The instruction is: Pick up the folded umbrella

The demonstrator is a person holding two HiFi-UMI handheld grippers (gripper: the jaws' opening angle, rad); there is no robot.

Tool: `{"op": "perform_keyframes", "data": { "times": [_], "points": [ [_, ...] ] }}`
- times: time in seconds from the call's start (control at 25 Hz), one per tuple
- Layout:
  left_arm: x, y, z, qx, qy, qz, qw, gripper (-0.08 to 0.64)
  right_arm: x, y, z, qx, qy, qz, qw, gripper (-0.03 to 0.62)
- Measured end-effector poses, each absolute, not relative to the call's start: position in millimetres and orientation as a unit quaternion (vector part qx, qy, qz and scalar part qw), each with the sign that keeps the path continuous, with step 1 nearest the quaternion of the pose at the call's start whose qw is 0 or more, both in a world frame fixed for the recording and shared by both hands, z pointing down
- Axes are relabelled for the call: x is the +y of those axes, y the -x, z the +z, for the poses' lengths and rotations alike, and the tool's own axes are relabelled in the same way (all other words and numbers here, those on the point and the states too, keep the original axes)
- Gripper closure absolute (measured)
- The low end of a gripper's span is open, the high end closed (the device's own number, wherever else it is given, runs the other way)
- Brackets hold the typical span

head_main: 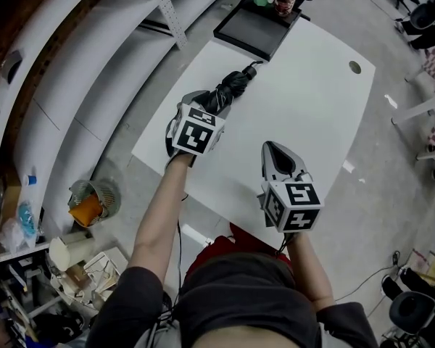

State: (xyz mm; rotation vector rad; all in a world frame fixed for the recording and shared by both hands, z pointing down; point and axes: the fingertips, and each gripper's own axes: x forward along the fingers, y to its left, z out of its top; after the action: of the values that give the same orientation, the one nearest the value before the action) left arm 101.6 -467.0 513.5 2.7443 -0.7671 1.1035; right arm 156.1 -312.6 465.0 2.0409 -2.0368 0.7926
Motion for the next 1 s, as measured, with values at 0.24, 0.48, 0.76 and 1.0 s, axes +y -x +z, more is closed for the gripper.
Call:
{"op": "perform_keyframes", "data": {
  "times": [0.24,0.48,0.76,1.0],
  "points": [
    [-478.2,-110.0,527.9,-0.238,-0.895,0.376,0.045,0.313,-320.5,-159.9,473.9,-0.675,-0.680,0.275,0.081,0.574],
    [-486.0,-120.1,546.6,-0.225,-0.887,0.401,0.048,0.302,-324.8,-169.5,482.2,-0.669,-0.683,0.282,0.084,0.574],
    [-493.9,-121.1,561.6,-0.223,-0.878,0.421,0.056,0.301,-330.0,-172.2,486.8,-0.669,-0.681,0.286,0.089,0.574],
    [-497.3,-123.4,572.7,-0.209,-0.872,0.437,0.062,0.301,-331.1,-177.1,493.6,-0.662,-0.683,0.294,0.094,0.574]
  ]
}}
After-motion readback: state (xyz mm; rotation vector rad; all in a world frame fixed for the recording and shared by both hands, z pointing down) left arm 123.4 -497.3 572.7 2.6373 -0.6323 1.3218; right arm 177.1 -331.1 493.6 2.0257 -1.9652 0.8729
